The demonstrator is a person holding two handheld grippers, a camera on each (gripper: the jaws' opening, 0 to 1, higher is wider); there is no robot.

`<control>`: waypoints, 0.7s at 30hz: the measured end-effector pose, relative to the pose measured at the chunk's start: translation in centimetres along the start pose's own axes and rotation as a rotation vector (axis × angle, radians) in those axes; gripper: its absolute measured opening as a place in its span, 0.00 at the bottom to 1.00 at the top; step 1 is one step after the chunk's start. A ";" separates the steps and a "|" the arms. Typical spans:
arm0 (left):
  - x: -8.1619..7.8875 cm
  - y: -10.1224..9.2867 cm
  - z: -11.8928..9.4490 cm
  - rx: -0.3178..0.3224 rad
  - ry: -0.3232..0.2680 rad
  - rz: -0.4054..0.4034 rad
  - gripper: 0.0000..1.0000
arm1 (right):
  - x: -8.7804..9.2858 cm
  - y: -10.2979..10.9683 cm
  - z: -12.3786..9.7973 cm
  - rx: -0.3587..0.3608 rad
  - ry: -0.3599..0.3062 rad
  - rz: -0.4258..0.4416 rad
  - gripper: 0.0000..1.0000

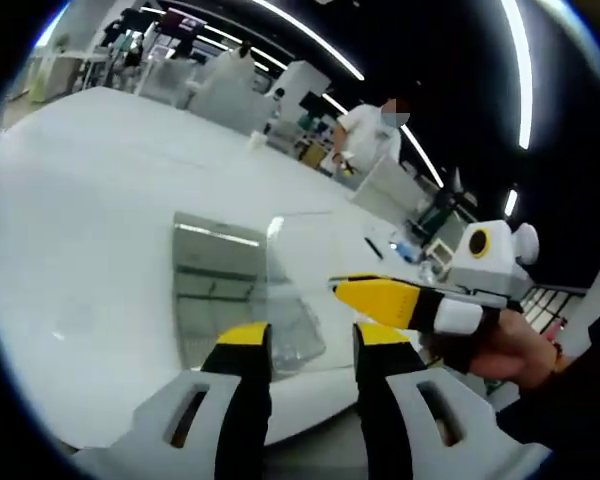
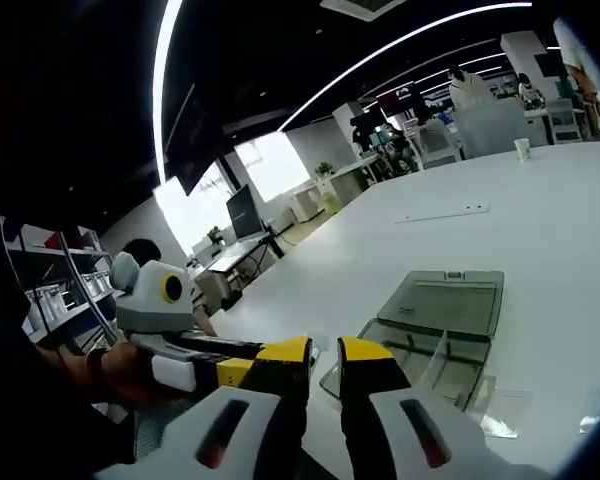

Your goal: Insert the divider into the dual guide fixture by aligning both edges with the guide slots and pushing it downward to the bottom, including one-sided entry, uneven engagement, binding, and posture correction.

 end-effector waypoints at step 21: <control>0.2 -0.3 0.2 0.013 -0.016 0.017 0.31 | 0.0 -0.1 -0.1 0.013 0.003 0.047 0.00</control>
Point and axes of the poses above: the point that each gripper's makers call its tool centre point, and the gripper's own axes: z roughly forward along the fingers, y roughly to its left, x roughly out of its underside, the point moved 5 cm from there along -z, roughly backward along the fingers, and after that the axes turned 3 degrees about -x, right-handed, at the moved point
